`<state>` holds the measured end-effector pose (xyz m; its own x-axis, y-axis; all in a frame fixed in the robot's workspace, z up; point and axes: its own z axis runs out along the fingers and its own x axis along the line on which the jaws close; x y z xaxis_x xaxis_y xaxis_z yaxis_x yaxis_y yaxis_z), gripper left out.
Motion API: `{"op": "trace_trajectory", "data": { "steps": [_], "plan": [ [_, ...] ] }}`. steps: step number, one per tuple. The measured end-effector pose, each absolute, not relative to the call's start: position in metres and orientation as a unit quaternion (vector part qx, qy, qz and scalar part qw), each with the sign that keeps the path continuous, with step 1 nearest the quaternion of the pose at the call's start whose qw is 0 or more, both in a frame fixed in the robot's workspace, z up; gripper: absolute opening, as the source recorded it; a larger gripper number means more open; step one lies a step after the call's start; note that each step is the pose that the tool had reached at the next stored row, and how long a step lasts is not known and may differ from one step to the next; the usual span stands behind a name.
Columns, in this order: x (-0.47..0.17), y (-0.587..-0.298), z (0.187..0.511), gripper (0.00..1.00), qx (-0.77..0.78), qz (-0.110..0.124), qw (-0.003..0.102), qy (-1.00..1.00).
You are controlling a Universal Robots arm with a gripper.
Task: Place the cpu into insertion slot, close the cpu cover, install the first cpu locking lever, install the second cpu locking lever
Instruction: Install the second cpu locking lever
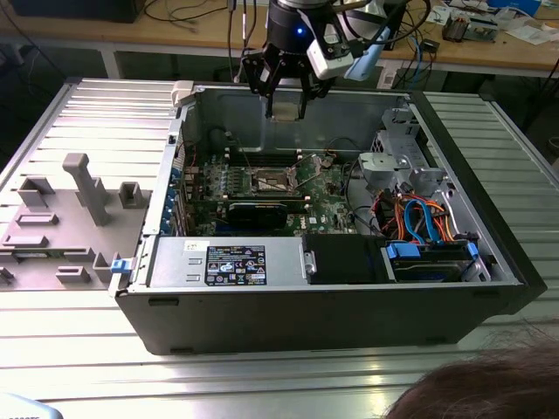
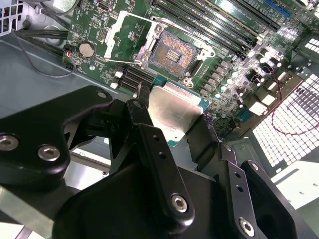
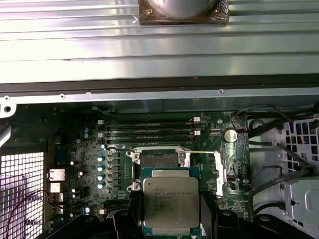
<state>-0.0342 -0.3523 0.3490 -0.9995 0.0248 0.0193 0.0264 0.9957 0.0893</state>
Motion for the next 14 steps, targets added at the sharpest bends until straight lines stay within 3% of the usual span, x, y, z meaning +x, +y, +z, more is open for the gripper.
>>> {"op": "trace_trajectory", "data": {
  "steps": [14],
  "plan": [
    [-0.0343,-0.3523,0.3446,0.55,-0.013,-0.045,0.009,-0.999]
  ]
}}
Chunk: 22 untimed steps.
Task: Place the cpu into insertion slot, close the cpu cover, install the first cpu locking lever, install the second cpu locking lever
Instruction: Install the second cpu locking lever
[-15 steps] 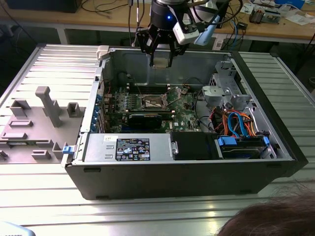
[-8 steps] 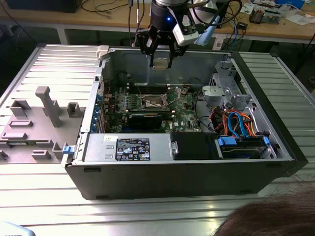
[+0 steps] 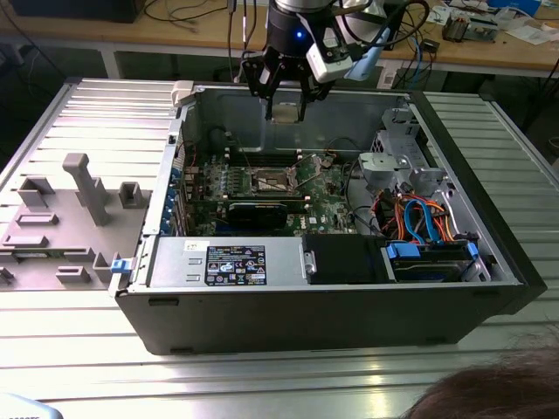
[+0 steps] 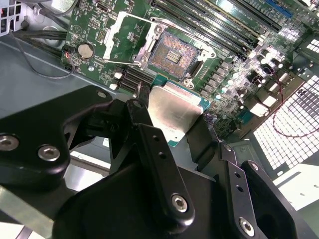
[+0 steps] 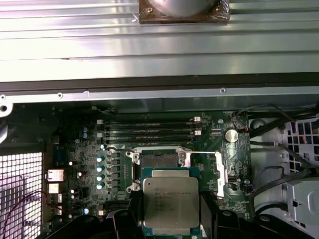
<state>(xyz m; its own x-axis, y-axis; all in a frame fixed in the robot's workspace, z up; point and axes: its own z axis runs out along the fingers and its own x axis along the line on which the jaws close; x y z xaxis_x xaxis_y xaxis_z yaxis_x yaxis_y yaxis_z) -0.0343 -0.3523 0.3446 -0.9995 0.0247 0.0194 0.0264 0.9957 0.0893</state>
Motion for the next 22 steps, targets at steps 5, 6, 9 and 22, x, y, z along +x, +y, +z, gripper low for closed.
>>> {"op": "trace_trajectory", "data": {
  "steps": [5,6,9,22],
  "plan": [
    [-0.0343,-0.3523,0.3436,0.55,-0.013,-0.045,0.009,-0.999],
    [-0.0343,-0.3523,0.3433,0.55,-0.013,-0.045,0.009,-0.999],
    [-0.0343,-0.3523,0.3426,0.55,-0.013,-0.045,0.009,-0.999],
    [-0.0343,-0.3523,0.3398,0.55,-0.013,-0.045,0.009,-0.999]
  ]
}}
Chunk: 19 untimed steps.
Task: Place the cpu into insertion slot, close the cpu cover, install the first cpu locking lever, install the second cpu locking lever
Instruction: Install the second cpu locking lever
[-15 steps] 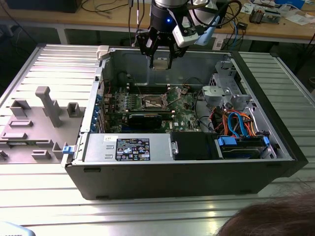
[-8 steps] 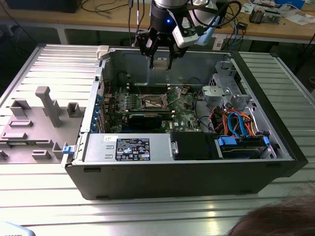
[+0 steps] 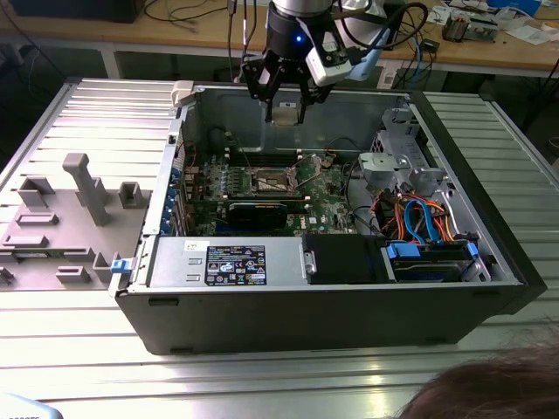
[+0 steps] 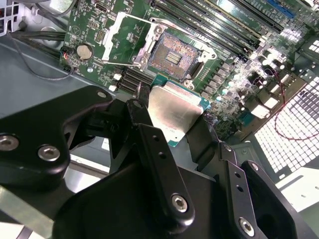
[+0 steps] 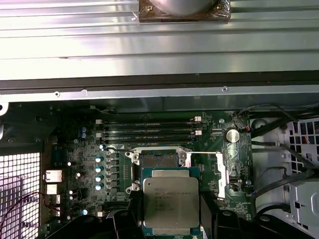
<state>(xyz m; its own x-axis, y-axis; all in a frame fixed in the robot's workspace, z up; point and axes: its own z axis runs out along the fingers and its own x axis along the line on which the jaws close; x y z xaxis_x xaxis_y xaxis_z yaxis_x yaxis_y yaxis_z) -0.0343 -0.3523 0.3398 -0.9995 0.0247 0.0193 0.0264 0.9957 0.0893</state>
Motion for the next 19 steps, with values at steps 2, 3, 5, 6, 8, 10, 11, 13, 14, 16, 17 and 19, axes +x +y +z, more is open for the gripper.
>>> {"op": "trace_trajectory", "data": {
  "steps": [2,3,5,6,8,10,11,13,14,16,17,19],
  "plan": [
    [-0.0343,-0.3523,0.3394,0.55,-0.013,-0.045,0.009,-0.999],
    [-0.0343,-0.3523,0.3391,0.55,-0.013,-0.045,0.009,-0.999],
    [-0.0343,-0.3523,0.3388,0.55,-0.013,-0.045,0.009,-0.999],
    [-0.0343,-0.3523,0.3386,0.55,-0.013,-0.045,0.009,-0.999],
    [-0.0343,-0.3523,0.3381,0.55,-0.013,-0.045,0.009,-0.999],
    [-0.0343,-0.3523,0.3376,0.55,-0.013,-0.045,0.009,-0.999],
    [-0.0343,-0.3523,0.3375,0.55,-0.013,-0.045,0.009,-0.999],
    [-0.0343,-0.3523,0.3369,0.55,-0.013,-0.045,0.009,-0.999],
    [-0.0343,-0.3523,0.3367,0.55,-0.013,-0.045,0.009,-0.999],
    [-0.0343,-0.3523,0.3348,0.55,-0.013,-0.045,0.009,-0.999],
    [-0.0343,-0.3523,0.3347,0.55,-0.013,-0.045,0.009,-0.999],
    [-0.0343,-0.3523,0.3343,0.55,-0.013,-0.045,0.009,-0.999]
  ]
}}
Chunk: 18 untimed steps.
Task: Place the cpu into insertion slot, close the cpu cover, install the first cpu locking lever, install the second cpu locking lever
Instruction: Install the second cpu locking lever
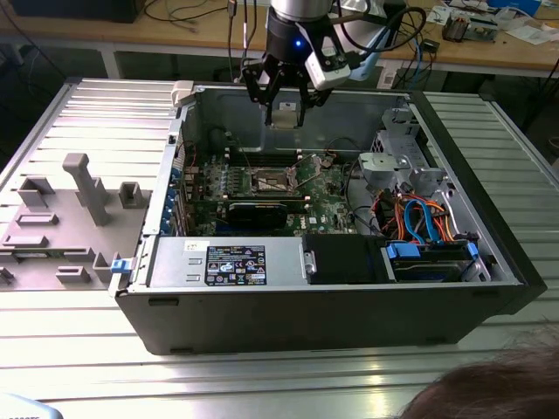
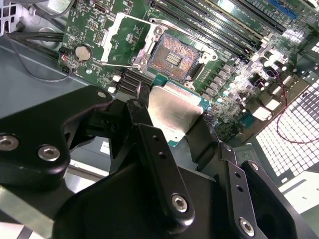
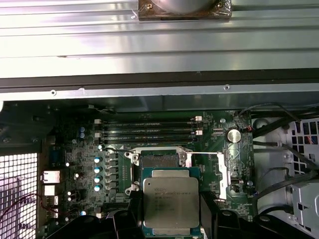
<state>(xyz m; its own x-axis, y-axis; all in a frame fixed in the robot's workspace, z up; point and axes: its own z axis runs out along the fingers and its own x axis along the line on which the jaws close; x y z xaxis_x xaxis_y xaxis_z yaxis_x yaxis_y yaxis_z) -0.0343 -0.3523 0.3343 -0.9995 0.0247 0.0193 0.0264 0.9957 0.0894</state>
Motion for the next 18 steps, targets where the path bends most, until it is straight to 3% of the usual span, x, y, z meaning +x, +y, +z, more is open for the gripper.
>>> {"op": "trace_trajectory", "data": {
  "steps": [18],
  "plan": [
    [-0.0343,-0.3523,0.3313,0.55,-0.013,-0.045,0.009,-0.999]
  ]
}}
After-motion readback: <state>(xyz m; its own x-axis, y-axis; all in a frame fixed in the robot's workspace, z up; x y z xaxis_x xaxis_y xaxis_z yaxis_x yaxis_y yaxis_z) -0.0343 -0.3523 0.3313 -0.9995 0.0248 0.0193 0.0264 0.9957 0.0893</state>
